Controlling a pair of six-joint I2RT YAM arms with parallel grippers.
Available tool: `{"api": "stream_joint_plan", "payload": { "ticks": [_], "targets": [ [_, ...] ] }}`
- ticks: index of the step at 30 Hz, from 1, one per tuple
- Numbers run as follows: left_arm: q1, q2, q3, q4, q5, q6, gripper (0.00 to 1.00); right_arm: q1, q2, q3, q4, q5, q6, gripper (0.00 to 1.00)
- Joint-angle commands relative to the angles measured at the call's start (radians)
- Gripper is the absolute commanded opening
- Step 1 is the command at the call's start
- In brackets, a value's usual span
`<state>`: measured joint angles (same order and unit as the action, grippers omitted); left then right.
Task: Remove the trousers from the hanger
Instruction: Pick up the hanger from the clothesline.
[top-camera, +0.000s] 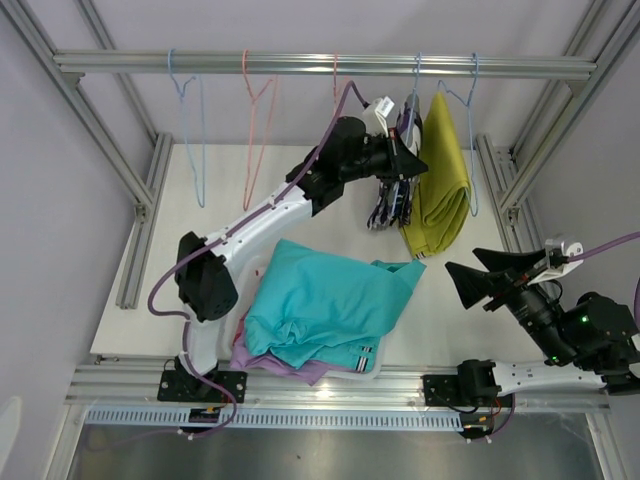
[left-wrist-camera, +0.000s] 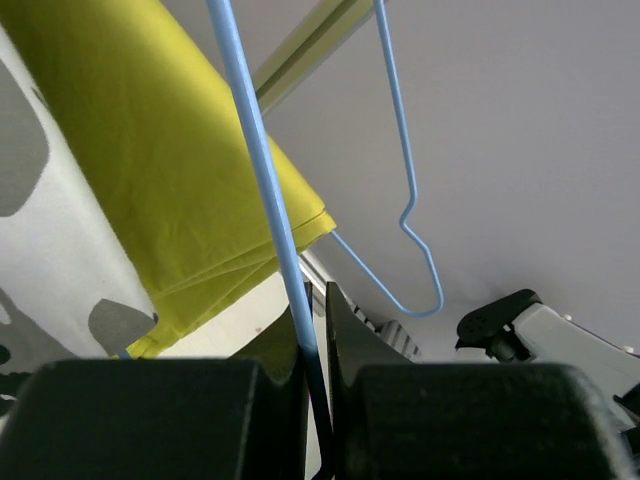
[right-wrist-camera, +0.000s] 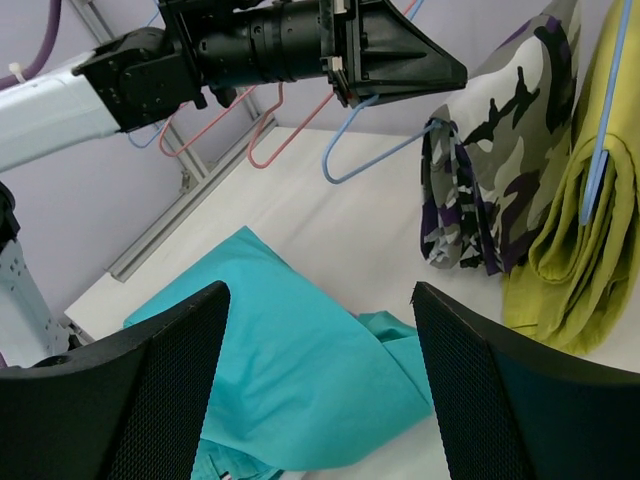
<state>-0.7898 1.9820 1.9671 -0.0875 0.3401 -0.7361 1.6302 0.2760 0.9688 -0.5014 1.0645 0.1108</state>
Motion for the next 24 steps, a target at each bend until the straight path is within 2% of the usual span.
{"api": "stream_joint_plan", "payload": {
  "ticks": [1, 10, 15, 18, 24],
  "targets": [
    [-0.012, -0.135, 0.093, 0.106, -0.05, 0.142, 0.0, 0.014, -0.035, 0.007, 0.005, -0.005, -0.007, 0.79],
    [-0.012, -0.084, 0.309, -0.015, -0.072, 0.215, 0.01, 0.017, -0.034, -0.01, -0.009, -0.038, 0.018, 0.8],
    [-0.014, -0.086, 0.369, -0.061, -0.104, 0.219, 0.0, 0.017, -0.032, -0.008, -0.011, -0.035, 0.02, 0.8],
    [-0.017, -0.101, 0.368, -0.084, -0.113, 0.228, 0.0, 0.019, -0.029, -0.012, -0.003, -0.031, 0.012, 0.8],
    [-0.074, -0.187, 0.325, -0.167, -0.242, 0.323, 0.0, 0.019, 0.049, 0.001, -0.006, 0.021, -0.02, 0.81]
  ]
}}
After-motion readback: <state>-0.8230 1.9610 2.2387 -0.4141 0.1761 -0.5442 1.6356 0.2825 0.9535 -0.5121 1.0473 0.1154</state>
